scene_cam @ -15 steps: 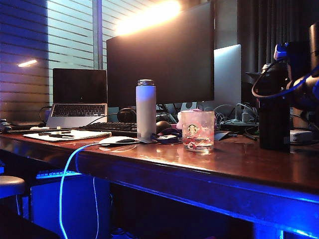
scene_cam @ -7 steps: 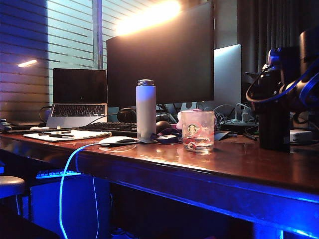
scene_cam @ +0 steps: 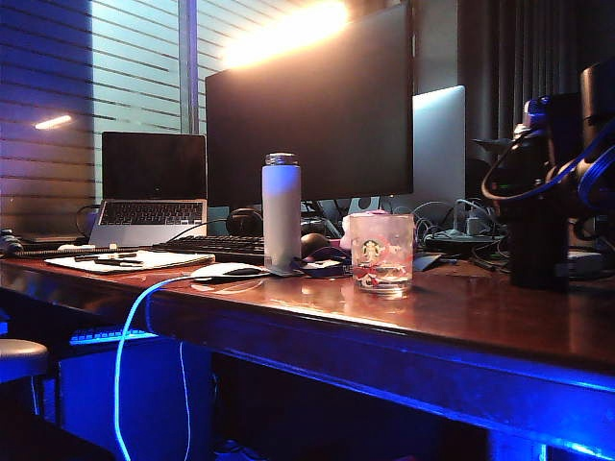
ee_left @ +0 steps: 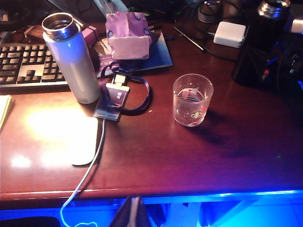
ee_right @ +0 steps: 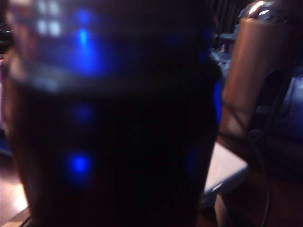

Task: Pick up the black thermos, pour a little water from inside into the glass cup, then place the black thermos back on the table.

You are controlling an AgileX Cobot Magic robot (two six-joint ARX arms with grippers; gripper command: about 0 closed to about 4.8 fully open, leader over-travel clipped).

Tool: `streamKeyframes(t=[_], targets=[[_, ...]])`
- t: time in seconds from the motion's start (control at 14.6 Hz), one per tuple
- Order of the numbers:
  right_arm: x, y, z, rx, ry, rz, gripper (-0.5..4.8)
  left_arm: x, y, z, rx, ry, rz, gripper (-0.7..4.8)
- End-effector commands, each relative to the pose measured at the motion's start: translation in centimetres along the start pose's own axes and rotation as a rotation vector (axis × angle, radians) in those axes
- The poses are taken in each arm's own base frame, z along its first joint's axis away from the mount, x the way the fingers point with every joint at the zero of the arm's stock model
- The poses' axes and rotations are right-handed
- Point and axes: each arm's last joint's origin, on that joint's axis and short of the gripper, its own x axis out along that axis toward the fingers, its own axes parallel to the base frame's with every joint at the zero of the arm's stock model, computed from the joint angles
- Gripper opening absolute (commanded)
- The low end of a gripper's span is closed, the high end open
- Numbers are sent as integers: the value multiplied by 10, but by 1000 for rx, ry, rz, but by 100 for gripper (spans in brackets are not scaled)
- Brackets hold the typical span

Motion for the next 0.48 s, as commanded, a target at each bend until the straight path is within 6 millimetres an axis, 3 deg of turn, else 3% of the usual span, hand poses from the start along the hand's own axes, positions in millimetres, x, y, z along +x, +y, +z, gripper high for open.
streamKeyframes(t=[0.07,0.48], targets=[[6,-1,8,-4,-38,6,479,-1,0,2,7,-15,2,-2],[23,5,6,-21,-35,43,479,-1,0,2,7,-15,2,-2]])
